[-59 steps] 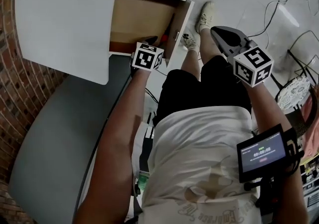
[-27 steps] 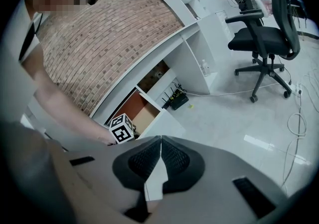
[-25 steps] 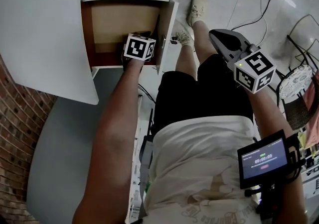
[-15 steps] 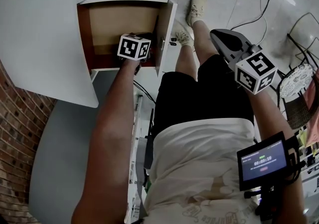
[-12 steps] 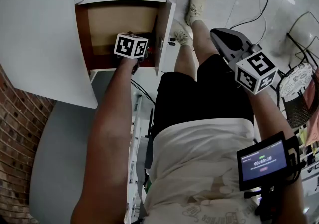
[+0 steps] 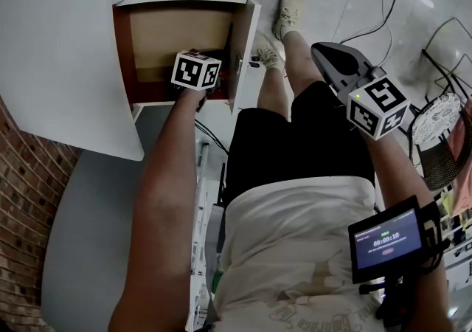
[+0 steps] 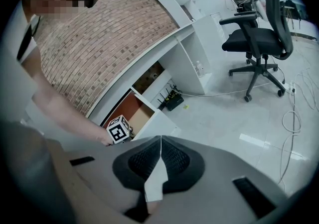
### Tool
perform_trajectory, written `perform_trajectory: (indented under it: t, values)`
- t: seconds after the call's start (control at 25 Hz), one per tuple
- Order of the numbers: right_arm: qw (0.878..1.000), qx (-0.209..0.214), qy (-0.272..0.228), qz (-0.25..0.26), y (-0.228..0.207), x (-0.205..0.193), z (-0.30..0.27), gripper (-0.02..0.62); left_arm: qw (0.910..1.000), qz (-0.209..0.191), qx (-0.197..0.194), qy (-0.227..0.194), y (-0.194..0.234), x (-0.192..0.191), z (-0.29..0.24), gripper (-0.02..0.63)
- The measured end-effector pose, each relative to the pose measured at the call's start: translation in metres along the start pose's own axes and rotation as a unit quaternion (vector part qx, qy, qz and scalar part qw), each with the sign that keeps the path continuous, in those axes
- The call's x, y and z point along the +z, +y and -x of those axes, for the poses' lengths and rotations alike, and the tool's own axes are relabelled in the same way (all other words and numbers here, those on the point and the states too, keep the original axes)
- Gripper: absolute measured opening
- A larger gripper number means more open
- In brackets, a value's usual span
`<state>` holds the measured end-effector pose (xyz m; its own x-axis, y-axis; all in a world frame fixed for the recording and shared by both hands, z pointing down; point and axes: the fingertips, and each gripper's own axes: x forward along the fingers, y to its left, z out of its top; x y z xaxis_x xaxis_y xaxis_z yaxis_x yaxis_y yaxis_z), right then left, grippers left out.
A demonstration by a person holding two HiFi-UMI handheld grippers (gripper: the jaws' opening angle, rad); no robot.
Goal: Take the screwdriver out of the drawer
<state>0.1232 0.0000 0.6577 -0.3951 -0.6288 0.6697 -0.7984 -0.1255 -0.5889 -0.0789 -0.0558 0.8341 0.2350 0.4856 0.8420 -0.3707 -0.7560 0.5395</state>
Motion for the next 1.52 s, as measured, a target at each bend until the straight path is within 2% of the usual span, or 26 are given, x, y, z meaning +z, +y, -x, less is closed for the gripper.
perform_trajectory:
  t: [0.16,0.48,0.68,0.92,1.32,1.52]
  values:
    - [1.0,0.005,0.0,0.005,0.002,0.0,-0.001,0.023,0.9993,-0.014,0.035,0.0,-0.003,0.002,0.002,0.061]
    - [1.0,0.009,-0.001,0.021,0.017,0.005,0.0,0.023,0.9937,-0.035,0.091,-0.055,-0.007,0.006,0.033,0.056]
    - [0.999,0.008,-0.008,0.047,0.039,0.015,0.004,0.023,0.9849,-0.048,0.12,-0.115,-0.009,0.007,0.067,0.054]
    - [0.998,0.012,-0.005,0.063,0.055,0.014,0.004,0.023,0.9755,-0.045,0.141,-0.163,-0.015,0.004,0.089,0.048]
    - [0.996,0.023,0.012,0.084,0.064,0.012,-0.002,0.023,0.9583,-0.066,0.171,-0.219,-0.033,0.012,0.114,0.048]
    - [0.995,0.031,0.014,0.093,0.071,0.016,-0.004,0.023,0.9498,-0.06,0.182,-0.247,-0.042,0.014,0.132,0.048]
